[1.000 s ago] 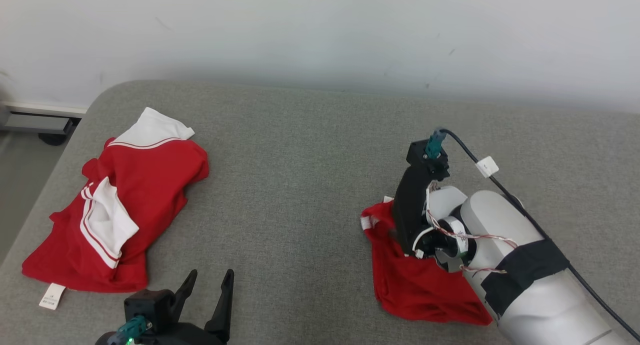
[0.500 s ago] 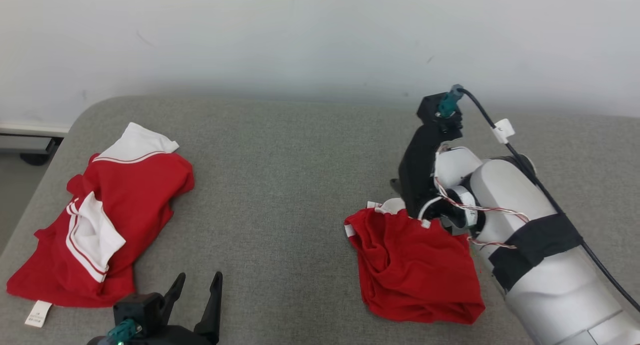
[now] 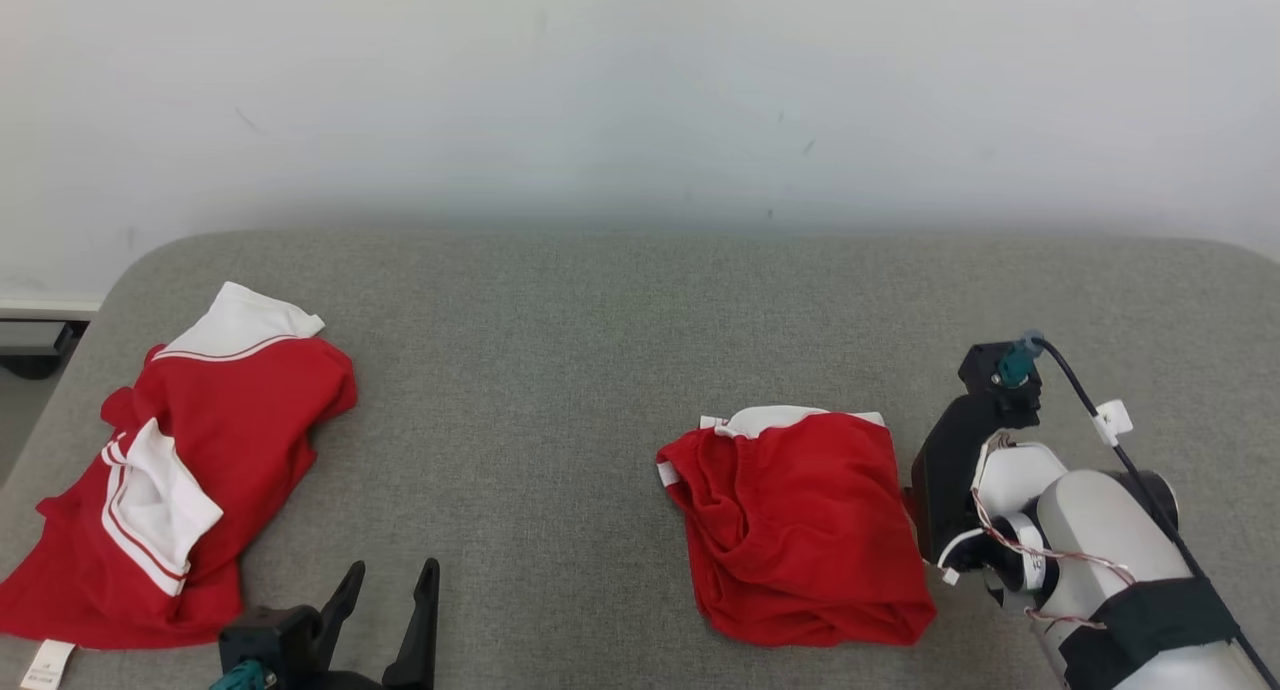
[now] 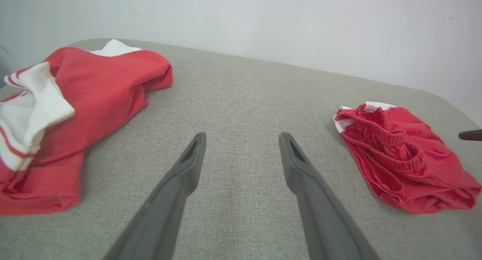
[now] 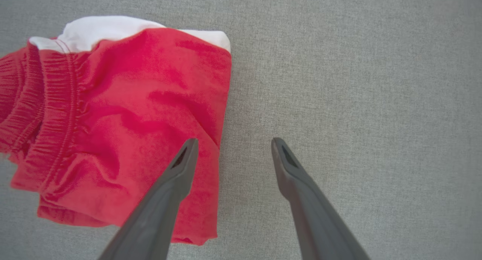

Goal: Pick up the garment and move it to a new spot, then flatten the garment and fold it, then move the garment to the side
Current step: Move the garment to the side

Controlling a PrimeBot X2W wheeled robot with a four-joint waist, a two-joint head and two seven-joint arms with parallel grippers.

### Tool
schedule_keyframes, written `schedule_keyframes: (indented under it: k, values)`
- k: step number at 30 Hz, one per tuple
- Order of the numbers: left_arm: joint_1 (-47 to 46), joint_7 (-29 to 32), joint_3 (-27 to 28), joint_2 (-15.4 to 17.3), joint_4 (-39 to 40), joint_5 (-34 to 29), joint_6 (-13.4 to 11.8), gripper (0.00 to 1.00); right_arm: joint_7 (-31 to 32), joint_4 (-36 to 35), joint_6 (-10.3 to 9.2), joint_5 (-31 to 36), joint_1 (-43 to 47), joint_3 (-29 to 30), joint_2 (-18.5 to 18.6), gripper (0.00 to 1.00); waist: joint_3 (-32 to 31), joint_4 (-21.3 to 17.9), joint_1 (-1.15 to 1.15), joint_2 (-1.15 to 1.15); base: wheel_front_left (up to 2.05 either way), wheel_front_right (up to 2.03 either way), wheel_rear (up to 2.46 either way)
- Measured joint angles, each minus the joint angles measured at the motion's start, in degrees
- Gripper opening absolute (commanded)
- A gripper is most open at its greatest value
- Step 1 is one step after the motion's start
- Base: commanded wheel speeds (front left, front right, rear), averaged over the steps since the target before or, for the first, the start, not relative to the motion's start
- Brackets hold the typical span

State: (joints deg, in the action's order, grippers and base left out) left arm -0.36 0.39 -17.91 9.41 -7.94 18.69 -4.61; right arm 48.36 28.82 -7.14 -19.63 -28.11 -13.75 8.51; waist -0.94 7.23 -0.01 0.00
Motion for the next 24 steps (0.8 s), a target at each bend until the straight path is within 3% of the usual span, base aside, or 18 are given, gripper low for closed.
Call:
schedule_keyframes:
  k: [14,24]
  values:
    - [-0.47,0.62,-0.91,0.18,1.67,-0.02,0.01,1.0,-5.33,-1.86,0.0,6.76,4.04,7.34,-2.47,1.0,3.49,0.59,0.01,0.0,0.0,0.0,0.0]
    - [-1.36,1.1,-0.92,0.46,2.19,-0.02,0.02,1.0,-7.32,-2.69,0.0,7.59,4.15,10.27,-4.32,1.0,5.16,0.89,0.01,0.0,0.0,0.0,0.0]
